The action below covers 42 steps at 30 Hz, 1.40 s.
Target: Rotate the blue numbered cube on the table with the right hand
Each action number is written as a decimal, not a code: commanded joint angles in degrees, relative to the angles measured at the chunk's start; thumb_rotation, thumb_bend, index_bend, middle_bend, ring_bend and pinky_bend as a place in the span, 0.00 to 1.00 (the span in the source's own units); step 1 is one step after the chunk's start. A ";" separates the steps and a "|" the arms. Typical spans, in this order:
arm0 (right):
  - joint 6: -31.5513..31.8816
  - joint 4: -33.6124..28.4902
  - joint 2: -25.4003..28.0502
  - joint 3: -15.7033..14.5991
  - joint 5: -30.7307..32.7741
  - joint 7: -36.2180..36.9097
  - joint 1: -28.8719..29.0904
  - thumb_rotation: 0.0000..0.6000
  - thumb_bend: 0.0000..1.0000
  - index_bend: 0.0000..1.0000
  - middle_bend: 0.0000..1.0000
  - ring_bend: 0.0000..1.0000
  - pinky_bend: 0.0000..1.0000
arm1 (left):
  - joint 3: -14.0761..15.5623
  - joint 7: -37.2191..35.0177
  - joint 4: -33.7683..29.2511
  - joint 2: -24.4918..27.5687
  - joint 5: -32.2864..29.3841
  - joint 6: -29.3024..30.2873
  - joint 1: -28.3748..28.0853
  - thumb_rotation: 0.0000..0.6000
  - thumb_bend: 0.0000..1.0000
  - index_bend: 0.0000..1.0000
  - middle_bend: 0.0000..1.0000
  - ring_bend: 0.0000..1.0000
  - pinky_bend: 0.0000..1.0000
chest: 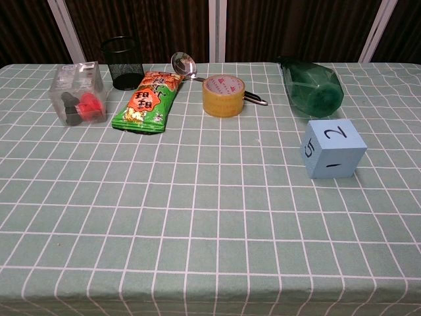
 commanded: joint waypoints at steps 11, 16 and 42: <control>-2.53 -3.05 2.68 -0.17 -1.23 -0.27 0.92 1.00 0.58 0.00 0.00 0.00 0.00 | 0.30 -0.37 -1.14 0.77 0.00 -1.29 -0.53 0.99 0.00 0.05 0.00 0.00 0.00; -3.71 -4.50 3.01 -0.32 -2.52 -3.19 2.02 1.00 1.00 0.00 0.09 0.23 0.35 | 0.47 -0.28 -1.67 1.08 0.61 -1.76 -1.01 0.98 0.00 0.05 0.00 0.00 0.00; -45.85 -17.84 18.64 -0.39 3.27 16.67 23.30 1.00 1.00 0.00 0.96 0.86 0.76 | 1.19 -0.27 -1.10 0.04 0.43 -4.52 -2.44 0.98 0.00 0.05 0.00 0.00 0.00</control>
